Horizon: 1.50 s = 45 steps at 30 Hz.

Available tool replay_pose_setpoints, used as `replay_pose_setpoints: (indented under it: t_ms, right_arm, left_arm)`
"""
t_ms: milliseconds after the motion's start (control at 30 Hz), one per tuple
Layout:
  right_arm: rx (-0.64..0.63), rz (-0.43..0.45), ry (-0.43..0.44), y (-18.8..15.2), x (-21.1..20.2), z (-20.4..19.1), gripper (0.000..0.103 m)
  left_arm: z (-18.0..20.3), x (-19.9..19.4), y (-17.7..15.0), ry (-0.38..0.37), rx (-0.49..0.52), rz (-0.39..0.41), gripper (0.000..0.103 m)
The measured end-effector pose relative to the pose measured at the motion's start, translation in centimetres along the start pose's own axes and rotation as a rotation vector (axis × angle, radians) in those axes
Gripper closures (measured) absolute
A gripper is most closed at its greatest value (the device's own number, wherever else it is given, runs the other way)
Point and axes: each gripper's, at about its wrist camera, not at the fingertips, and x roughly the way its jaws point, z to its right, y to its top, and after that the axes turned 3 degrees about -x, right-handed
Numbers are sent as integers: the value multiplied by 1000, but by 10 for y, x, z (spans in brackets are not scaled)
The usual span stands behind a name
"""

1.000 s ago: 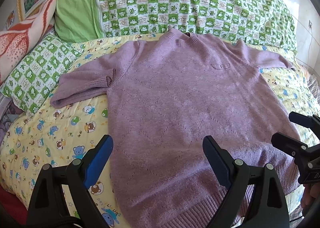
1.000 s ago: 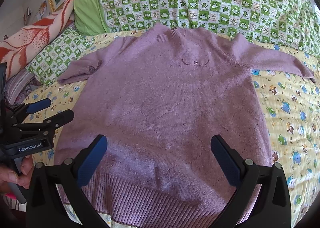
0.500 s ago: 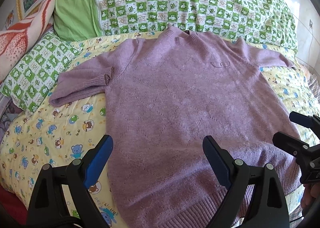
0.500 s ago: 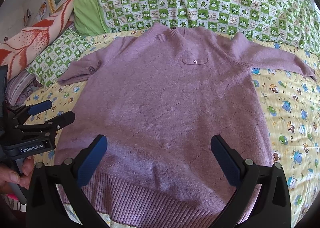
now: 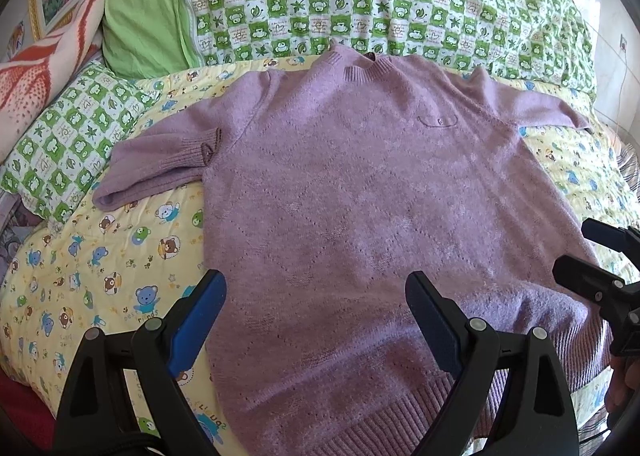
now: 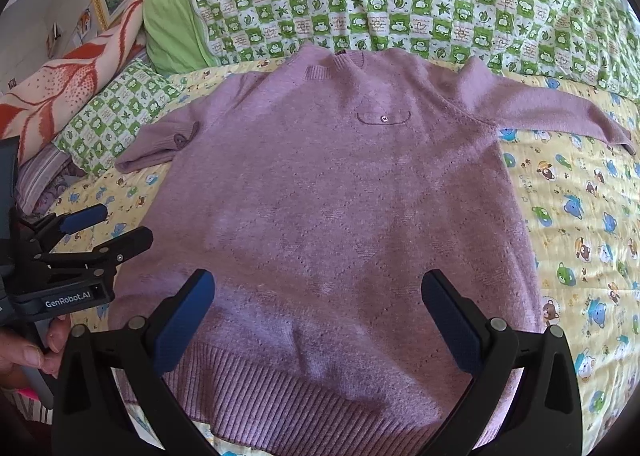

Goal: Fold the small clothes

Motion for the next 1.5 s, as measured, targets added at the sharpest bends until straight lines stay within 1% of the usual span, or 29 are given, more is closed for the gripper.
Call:
replay_pose_setpoints:
  t_ms: [200, 333, 467, 567, 667, 733, 900, 1100, 1167, 1267, 1300, 1400, 1433, 1467, 1500]
  right_arm:
    - [19, -2, 7, 3, 1, 12, 0]
    - [49, 2, 5, 7, 2, 27, 0]
    - [76, 6, -12, 14, 3, 49, 0]
    - [111, 19, -28, 22, 2, 74, 0]
    - [165, 28, -67, 34, 2, 111, 0]
    - [202, 33, -104, 43, 1, 139, 0]
    - [277, 72, -191, 70, -1, 209, 0]
    - [425, 127, -289, 96, -1, 312, 0]
    - [493, 140, -318, 103, 1, 351, 0]
    - [623, 171, -336, 110, 8, 411, 1]
    - [666, 180, -341, 111, 11, 428, 2]
    - [839, 193, -342, 103, 19, 479, 15]
    - [893, 188, -343, 100, 26, 495, 25]
    - [916, 184, -345, 99, 29, 501, 37]
    - [931, 187, -339, 98, 32, 508, 42]
  left_arm:
    - [4, 4, 4, 2, 2, -8, 11]
    - [9, 10, 14, -7, 12, -14, 11]
    - [8, 22, 32, -14, -18, -26, 11]
    - [6, 37, 51, -7, -35, -36, 11]
    - [6, 55, 74, 0, -47, -56, 11]
    - [7, 65, 88, 11, -47, -55, 11]
    - [7, 96, 122, 22, -84, -57, 11]
    - [12, 140, 151, 26, -114, -91, 11]
    - [12, 155, 160, 37, -116, -97, 11]
    - [10, 177, 169, 50, -128, -114, 11]
    - [8, 182, 171, 54, -132, -119, 11]
    - [6, 200, 174, 59, -145, -139, 11]
    - [4, 206, 175, 58, -152, -146, 11]
    - [2, 211, 175, 55, -157, -159, 11]
    - [2, 215, 175, 49, -160, -169, 11]
